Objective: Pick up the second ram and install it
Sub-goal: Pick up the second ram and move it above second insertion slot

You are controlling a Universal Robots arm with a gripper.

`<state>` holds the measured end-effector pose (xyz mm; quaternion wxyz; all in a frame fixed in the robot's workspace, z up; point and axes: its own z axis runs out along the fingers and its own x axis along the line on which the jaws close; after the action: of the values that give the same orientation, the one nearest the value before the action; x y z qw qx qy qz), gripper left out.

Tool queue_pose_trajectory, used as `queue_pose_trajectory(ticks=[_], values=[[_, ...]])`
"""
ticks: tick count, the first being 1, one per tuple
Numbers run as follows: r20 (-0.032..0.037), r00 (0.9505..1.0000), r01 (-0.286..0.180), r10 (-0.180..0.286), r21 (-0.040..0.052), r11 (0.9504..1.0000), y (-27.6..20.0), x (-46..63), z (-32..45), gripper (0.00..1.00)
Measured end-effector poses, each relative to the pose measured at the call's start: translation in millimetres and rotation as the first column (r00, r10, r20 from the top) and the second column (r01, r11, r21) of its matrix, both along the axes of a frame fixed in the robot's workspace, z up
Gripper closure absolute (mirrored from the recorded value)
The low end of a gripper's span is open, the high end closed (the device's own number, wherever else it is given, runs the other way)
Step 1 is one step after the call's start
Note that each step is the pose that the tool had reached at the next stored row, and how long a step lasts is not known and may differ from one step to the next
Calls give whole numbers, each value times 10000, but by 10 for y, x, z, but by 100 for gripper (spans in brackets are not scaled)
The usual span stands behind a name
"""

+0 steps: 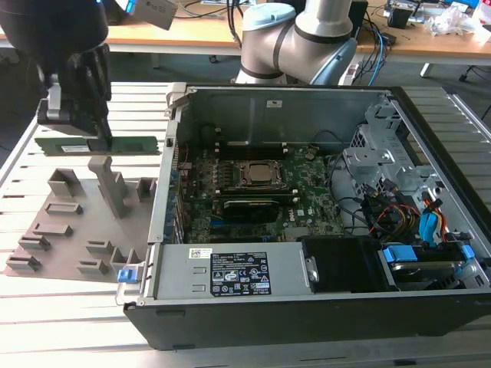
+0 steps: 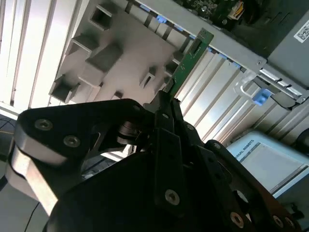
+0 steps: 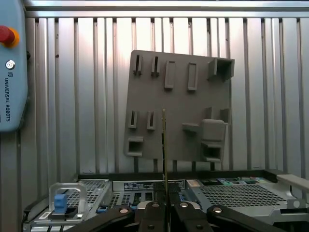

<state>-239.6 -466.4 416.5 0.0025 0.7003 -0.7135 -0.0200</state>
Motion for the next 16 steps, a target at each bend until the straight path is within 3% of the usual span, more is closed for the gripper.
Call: queue_pose_trajectory(ticks=[10,13,16], values=[[0,10000,-7,7,1,10000,2,383,0,86],[-1,10000,-6,6,1,10000,3,561,0,86],[-2,10000,-6,6,1,10000,4,649,0,86]])
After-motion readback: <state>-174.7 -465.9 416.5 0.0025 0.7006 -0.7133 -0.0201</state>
